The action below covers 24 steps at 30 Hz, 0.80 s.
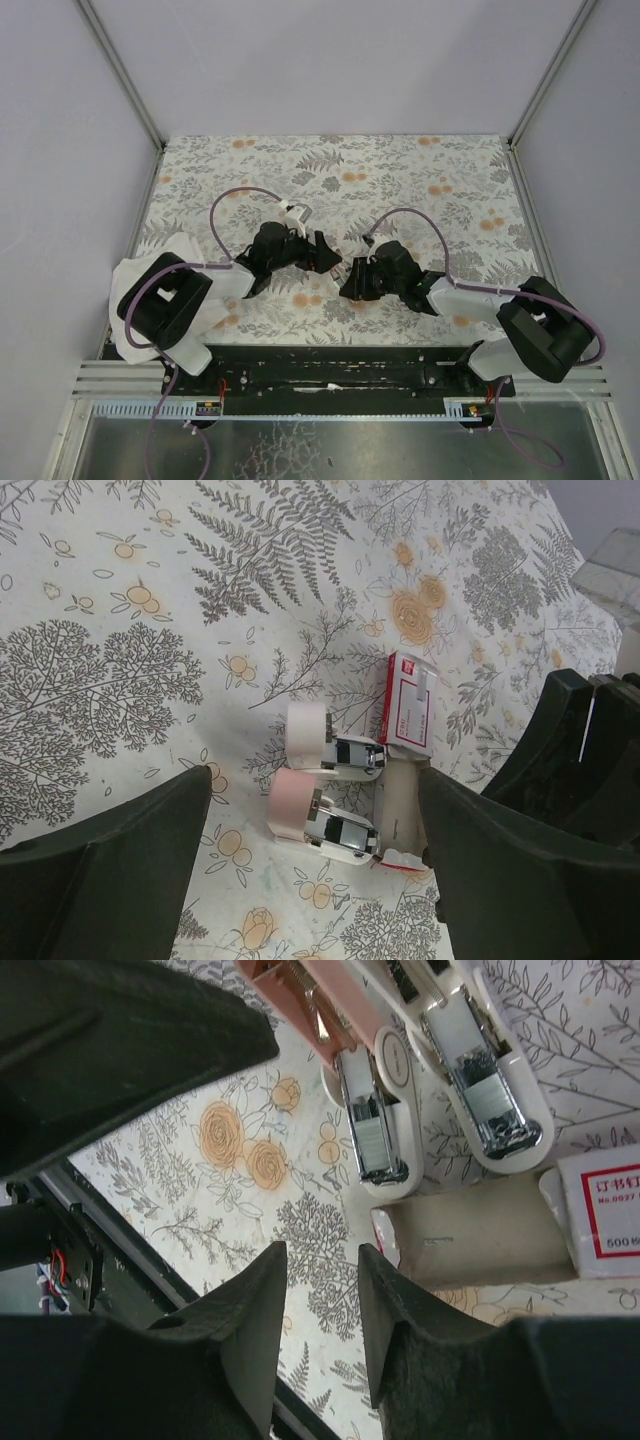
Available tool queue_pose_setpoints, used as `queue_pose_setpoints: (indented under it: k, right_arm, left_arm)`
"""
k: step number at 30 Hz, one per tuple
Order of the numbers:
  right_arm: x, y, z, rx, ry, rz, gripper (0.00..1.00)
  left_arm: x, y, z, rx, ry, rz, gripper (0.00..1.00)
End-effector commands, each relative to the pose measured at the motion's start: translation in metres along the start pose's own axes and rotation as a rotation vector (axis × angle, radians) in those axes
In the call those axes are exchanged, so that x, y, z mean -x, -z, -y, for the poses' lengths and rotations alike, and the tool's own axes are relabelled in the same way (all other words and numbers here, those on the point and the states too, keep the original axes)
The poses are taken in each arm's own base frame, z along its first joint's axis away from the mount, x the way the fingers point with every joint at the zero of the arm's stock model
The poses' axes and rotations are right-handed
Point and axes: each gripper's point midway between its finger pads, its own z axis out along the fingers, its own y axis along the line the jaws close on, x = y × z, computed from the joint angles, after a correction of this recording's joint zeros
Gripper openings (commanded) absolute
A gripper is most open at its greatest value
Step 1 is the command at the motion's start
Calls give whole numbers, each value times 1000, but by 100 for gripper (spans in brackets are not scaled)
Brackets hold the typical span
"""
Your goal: Load the staples into the stapler
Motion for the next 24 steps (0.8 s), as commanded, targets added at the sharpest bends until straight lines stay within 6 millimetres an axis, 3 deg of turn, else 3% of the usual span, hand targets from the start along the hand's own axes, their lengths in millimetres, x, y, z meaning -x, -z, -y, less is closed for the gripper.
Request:
queue_pose_setpoints:
  k: [1, 24]
  right_arm:
    - [28, -10, -17, 38, 25, 86, 41]
    - [28, -35, 15, -89, 117, 70, 35]
  left_arm:
    - [17, -9, 15, -85, -44, 53, 83]
    - [-12, 4, 50, -233, -58, -15, 82]
